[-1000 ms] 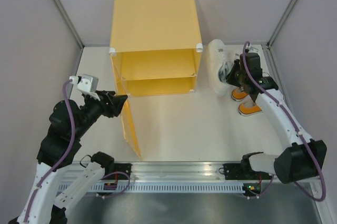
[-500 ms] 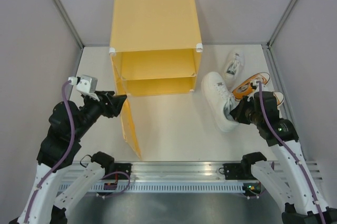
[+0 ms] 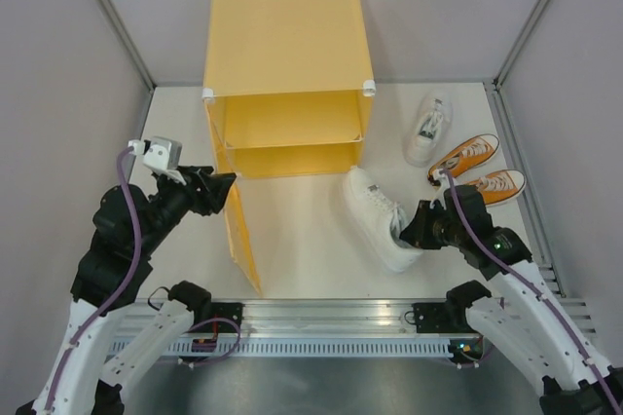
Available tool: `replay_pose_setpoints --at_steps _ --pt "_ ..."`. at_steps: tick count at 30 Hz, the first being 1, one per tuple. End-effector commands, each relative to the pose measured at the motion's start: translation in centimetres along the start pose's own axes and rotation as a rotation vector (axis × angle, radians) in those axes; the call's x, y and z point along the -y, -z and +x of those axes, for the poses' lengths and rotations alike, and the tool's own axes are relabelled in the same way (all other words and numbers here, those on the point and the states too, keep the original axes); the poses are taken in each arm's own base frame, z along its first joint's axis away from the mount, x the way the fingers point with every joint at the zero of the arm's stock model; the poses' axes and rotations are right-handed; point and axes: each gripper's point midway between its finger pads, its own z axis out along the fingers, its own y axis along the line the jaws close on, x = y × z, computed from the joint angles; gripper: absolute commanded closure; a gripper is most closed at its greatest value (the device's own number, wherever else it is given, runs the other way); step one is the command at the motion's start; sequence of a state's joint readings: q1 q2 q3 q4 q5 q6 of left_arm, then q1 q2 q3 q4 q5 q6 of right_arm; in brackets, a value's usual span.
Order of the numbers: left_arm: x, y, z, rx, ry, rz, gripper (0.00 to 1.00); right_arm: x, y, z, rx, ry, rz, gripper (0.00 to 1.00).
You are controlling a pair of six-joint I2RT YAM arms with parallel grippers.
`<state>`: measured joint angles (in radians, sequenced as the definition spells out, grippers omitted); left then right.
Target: Place and organize the shoes in the shoe cabinet
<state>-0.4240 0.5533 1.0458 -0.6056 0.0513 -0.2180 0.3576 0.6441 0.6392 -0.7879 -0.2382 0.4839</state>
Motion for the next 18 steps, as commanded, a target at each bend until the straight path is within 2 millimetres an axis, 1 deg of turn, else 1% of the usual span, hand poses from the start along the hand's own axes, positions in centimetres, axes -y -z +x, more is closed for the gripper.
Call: replay_pose_setpoints --at_steps 1,2,3,4,5,6,7,8,9,10,11,12,13,14,15,16,17,18 --pt "-2.0 -0.5 4.1 -0.158 -0.052 -0.075 0.39 -5.6 -0.4 -5.2 0.206 0.030 -0.166 0.99" --pt "-2.0 -0.6 4.2 -0.158 -0.054 -0.075 0.39 -6.5 -0.8 -5.1 0.205 0.024 -0.177 0.99" --pt "-2.0 -0.7 4.1 -0.159 -0.054 -0.075 0.39 -7.9 -2.0 -4.8 0.199 0.061 -0.181 0.99" --pt "-2.0 -0.8 4.3 -0.164 -0.054 -0.073 0.39 -9.0 -2.4 -5.0 0.204 0.079 -0.183 0.99" --pt "-2.0 -0.8 4.3 -0.164 -0.053 -0.075 0.39 -10.9 -2.7 -3.9 0.184 0.126 -0.207 0.99" --pt "-2.1 -0.9 4.3 -0.167 -0.054 -0.078 0.39 -10.7 -4.2 -4.5 0.217 0.138 -0.126 0.99" --pt "-2.0 -0.9 4.4 -0.168 -0.054 -0.077 0.39 -11.6 -4.6 -4.5 0.232 0.153 -0.112 0.99" --pt "-2.1 -0.9 4.4 -0.170 -0.055 -0.077 0.39 -13.0 -4.7 -4.8 0.248 0.160 -0.126 0.99" --pt "-2.1 -0.8 4.4 -0.168 -0.055 -0.077 0.39 -14.4 -5.8 -4.2 0.239 0.176 -0.143 0.99" --pt "-2.0 -0.8 4.5 -0.167 -0.056 -0.075 0.39 -15.4 -6.1 -4.8 0.255 0.165 -0.153 0.99" --pt "-2.1 -0.7 4.5 -0.165 -0.055 -0.076 0.39 -15.8 -6.7 -5.0 0.258 0.160 -0.153 0.99" --pt "-2.1 -0.7 4.6 -0.167 -0.054 -0.077 0.39 -16.3 -8.1 -5.0 0.253 0.157 -0.142 0.99" --pt "-2.1 -0.7 4.7 -0.169 -0.054 -0.076 0.39 -17.1 -8.3 -5.8 0.270 0.146 -0.150 0.99" --pt "-2.0 -0.6 4.7 -0.166 -0.054 -0.074 0.39 -17.7 -8.7 -6.0 0.274 0.138 -0.159 0.99" --pt "-2.1 -0.6 4.7 -0.166 -0.054 -0.075 0.39 -18.1 -9.8 -6.1 0.275 0.126 -0.154 1.00" --pt "-2.0 -0.6 4.8 -0.164 -0.054 -0.073 0.39 -18.9 -9.9 -6.8 0.289 0.112 -0.163 0.99" --pt "-2.0 -0.5 4.8 -0.163 -0.053 -0.073 0.39 -19.2 -10.2 -7.1 0.296 0.107 -0.160 0.99" --pt "-2.0 -0.5 4.8 -0.163 -0.053 -0.073 0.39 -19.2 -11.2 -7.2 0.299 0.101 -0.140 0.99"
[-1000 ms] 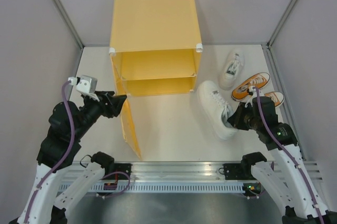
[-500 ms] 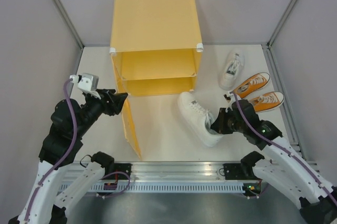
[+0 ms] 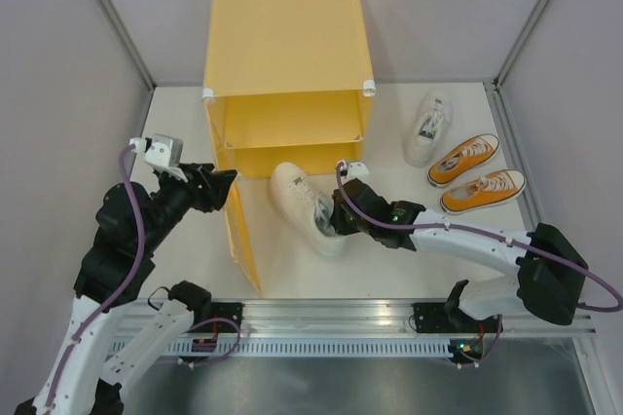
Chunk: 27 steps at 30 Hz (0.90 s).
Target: Place and organize the shoes in the shoe cabinet
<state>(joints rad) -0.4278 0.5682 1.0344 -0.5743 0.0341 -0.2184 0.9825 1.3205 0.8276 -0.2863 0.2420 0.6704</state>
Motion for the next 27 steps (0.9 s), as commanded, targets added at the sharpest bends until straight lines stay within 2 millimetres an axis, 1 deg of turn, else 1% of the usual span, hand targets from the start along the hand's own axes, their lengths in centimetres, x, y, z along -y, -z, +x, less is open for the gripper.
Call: replay_pose_setpoints --at_steps 1,2,3,4,5,6,7,8,9,10,11,12,13,14,15,16,17,18,19,20,21,22,23,26,27 --pt "-1.7 0.2 4.9 -0.171 -0.055 -0.058 0.39 -5.6 0.5 -9.9 0.301 -0.172 -0.129 0.99" --pt "-1.7 0.1 4.8 -0.169 -0.055 -0.058 0.39 -5.9 0.2 -10.3 0.309 -0.184 -0.128 0.99" --pt "-1.7 0.1 5.0 -0.176 -0.054 -0.057 0.39 -5.8 -0.7 -10.4 0.312 -0.191 -0.108 0.99" --pt "-1.7 0.0 5.1 -0.176 -0.055 -0.053 0.39 -6.0 -1.1 -10.5 0.316 -0.199 -0.102 1.00" --pt "-1.6 -0.1 5.0 -0.175 -0.054 -0.051 0.39 -6.5 -1.3 -11.4 0.331 -0.225 -0.104 0.99" --pt "-1.6 -0.1 5.1 -0.177 -0.053 -0.052 0.39 -6.3 -2.5 -11.2 0.328 -0.230 -0.072 0.99" --pt "-1.6 -0.2 5.2 -0.180 -0.053 -0.051 0.39 -6.8 -2.6 -12.2 0.344 -0.248 -0.072 0.99" --pt "-1.6 -0.2 5.2 -0.176 -0.054 -0.050 0.39 -6.9 -3.1 -12.5 0.347 -0.267 -0.061 0.99" --pt "-1.7 -0.2 5.3 -0.177 -0.052 -0.052 0.39 -6.9 -4.6 -11.9 0.329 -0.263 -0.036 1.00" --pt "-1.6 -0.2 5.2 -0.173 -0.052 -0.049 0.39 -6.9 -5.2 -12.1 0.328 -0.267 -0.022 0.99" --pt "-1.7 -0.2 5.3 -0.172 -0.053 -0.052 0.39 -7.7 -5.3 -13.3 0.346 -0.289 -0.025 0.99" --pt "-1.7 -0.2 5.3 -0.172 -0.054 -0.052 0.39 -7.5 -6.8 -12.8 0.330 -0.283 0.007 0.99" --pt "-1.7 -0.2 5.3 -0.172 -0.054 -0.051 0.39 -7.6 -7.3 -12.9 0.333 -0.289 0.018 0.99" --pt "-1.7 -0.2 5.3 -0.171 -0.054 -0.050 0.39 -8.2 -7.4 -13.9 0.349 -0.299 0.015 0.99" --pt "-1.6 -0.2 5.3 -0.168 -0.054 -0.048 0.39 -8.0 -8.6 -13.5 0.343 -0.304 0.037 0.99" --pt "-1.6 -0.1 5.3 -0.169 -0.054 -0.044 0.39 -8.6 -8.6 -14.5 0.359 -0.316 0.030 0.99" --pt "-1.5 -0.1 5.2 -0.164 -0.054 -0.043 0.39 -8.6 -9.0 -14.6 0.358 -0.323 0.040 0.99" --pt "-1.5 -0.1 5.2 -0.165 -0.054 -0.042 0.39 -8.3 -10.1 -14.0 0.343 -0.318 0.070 0.99" --pt "-1.5 0.0 5.3 -0.165 -0.054 -0.040 0.39 -8.7 -10.1 -14.9 0.358 -0.332 0.071 0.99" --pt "-1.5 0.0 5.1 -0.159 -0.056 -0.040 0.39 -8.6 -10.5 -14.9 0.356 -0.334 0.084 1.00" --pt "-1.4 0.1 5.3 -0.162 -0.056 -0.036 0.39 -8.2 -11.3 -14.4 0.345 -0.331 0.111 0.99" --pt "-1.4 0.1 5.2 -0.158 -0.056 -0.034 0.39 -8.6 -11.3 -14.8 0.352 -0.343 0.105 0.99" --pt "-1.3 0.2 5.2 -0.156 -0.055 -0.031 0.39 -8.2 -11.9 -14.6 0.349 -0.346 0.121 0.99" --pt "-1.1 0.2 5.3 -0.158 -0.055 -0.020 0.39 -8.0 -12.3 -14.9 0.365 -0.367 0.146 0.99" --pt "-1.1 0.2 5.3 -0.156 -0.055 -0.020 0.39 -7.5 -12.7 -14.8 0.368 -0.363 0.174 0.99"
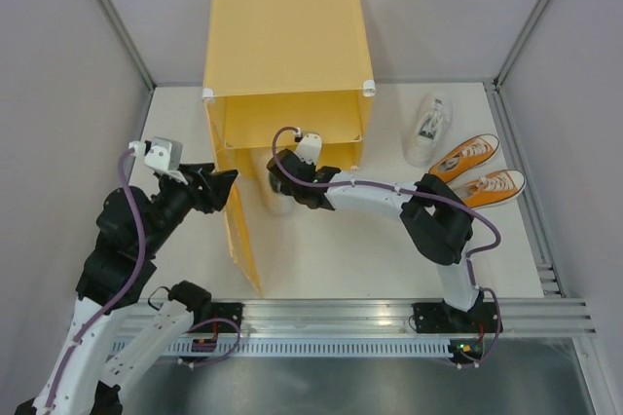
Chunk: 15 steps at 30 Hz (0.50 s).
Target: Place and organize the shoes in the shoe cabinet
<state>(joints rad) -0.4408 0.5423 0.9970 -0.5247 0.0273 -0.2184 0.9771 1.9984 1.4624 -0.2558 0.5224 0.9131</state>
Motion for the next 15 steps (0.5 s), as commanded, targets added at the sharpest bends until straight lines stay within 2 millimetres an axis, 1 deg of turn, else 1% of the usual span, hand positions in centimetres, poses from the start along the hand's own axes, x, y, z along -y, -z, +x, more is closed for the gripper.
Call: replay_pose_setpoints --at_steps 1,2,3,4,8,11,13,14,15 --pt "-1.3 0.4 5.3 -0.191 -0.054 -0.031 0.39 -2.7 0.3 -5.3 0.158 -0.146 -0.020 0.99" --pt "-1.2 0.4 5.3 -0.190 -0.054 -0.031 0.39 -2.8 0.1 -5.3 0.159 -0.153 -0.021 0.99" --pt "-1.2 0.4 5.3 -0.190 -0.054 -0.029 0.39 -2.4 -0.1 -5.2 0.164 -0.150 0.003 0.99" --pt "-1.1 0.4 5.4 -0.193 -0.054 -0.025 0.39 -2.5 -0.1 -5.4 0.170 -0.158 0.004 0.99" --pt "-1.1 0.5 5.3 -0.189 -0.054 -0.021 0.39 -2.2 -1.0 -5.0 0.176 -0.168 0.029 0.99" --pt "-1.1 0.6 5.4 -0.187 -0.055 -0.024 0.39 -2.1 -1.2 -5.0 0.181 -0.193 0.047 0.96" --pt "-1.1 0.6 5.4 -0.184 -0.056 -0.022 0.39 -2.3 -1.4 -5.1 0.182 -0.204 0.044 0.89" --pt "-1.1 0.6 5.4 -0.182 -0.056 -0.021 0.39 -2.3 -1.6 -5.0 0.180 -0.203 0.045 0.84" --pt "-1.1 0.6 5.5 -0.187 -0.058 -0.024 0.39 -2.4 -1.7 -4.8 0.172 -0.202 0.043 0.73"
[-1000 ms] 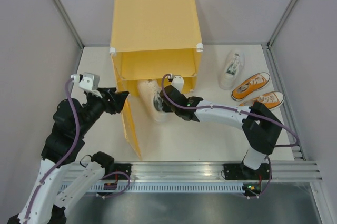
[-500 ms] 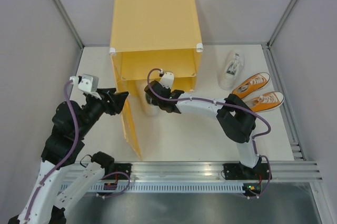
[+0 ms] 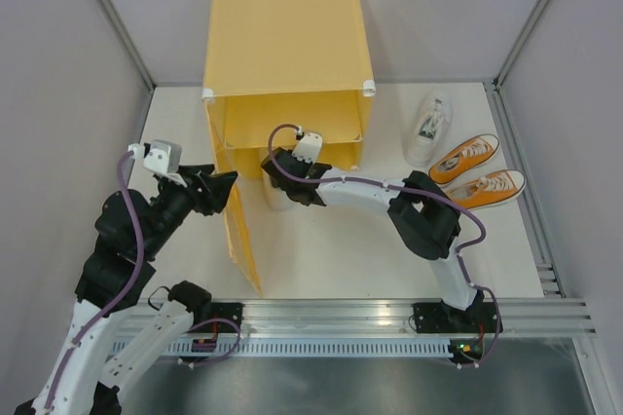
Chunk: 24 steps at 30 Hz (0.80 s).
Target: Place and organize the shoes in the shoe cabinet
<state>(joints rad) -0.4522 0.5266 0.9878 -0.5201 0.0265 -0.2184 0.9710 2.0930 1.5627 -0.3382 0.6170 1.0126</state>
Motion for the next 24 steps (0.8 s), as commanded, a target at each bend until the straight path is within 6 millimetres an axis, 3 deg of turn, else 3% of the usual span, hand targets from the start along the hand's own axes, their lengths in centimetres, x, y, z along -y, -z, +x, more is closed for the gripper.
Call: replay_pose_setpoints --at_steps 1,3,6,14,16,17,18,20,21,24 --pt "-1.4 0.4 5.5 -0.193 -0.056 -0.035 0.39 -3.6 0.7 -4.4 0.117 -0.151 -0.072 0.66" --pt "-1.4 0.4 5.5 -0.194 -0.057 -0.036 0.39 -3.6 0.7 -4.2 0.109 -0.148 -0.076 0.45" --pt "-1.3 0.5 5.5 -0.191 -0.060 -0.035 0.39 -3.5 0.9 -4.4 0.107 -0.146 -0.074 0.36" --pt "-1.3 0.7 5.2 -0.179 -0.062 -0.034 0.39 -3.6 3.1 -5.8 0.101 -0.154 -0.119 0.36" --pt "-1.3 0.7 5.1 -0.177 -0.062 -0.035 0.39 -2.9 3.3 -5.3 0.092 -0.149 -0.119 0.36" --pt "-1.3 0.8 5.1 -0.174 -0.062 -0.035 0.39 -3.6 4.2 -6.0 0.093 -0.153 -0.164 0.36" --pt "-1.8 0.8 4.9 -0.167 -0.064 -0.061 0.39 -2.8 4.2 -5.2 0.079 -0.139 -0.161 0.36" --pt "-1.8 0.8 4.9 -0.167 -0.065 -0.065 0.39 -3.5 5.4 -5.8 0.083 -0.166 -0.228 0.36" --pt "-1.8 0.7 4.9 -0.170 -0.065 -0.065 0.39 -2.7 5.2 -4.9 0.077 -0.144 -0.228 0.37" --pt "-1.9 0.5 4.9 -0.174 -0.065 -0.069 0.39 -2.9 5.9 -5.1 0.093 -0.147 -0.266 0.36"
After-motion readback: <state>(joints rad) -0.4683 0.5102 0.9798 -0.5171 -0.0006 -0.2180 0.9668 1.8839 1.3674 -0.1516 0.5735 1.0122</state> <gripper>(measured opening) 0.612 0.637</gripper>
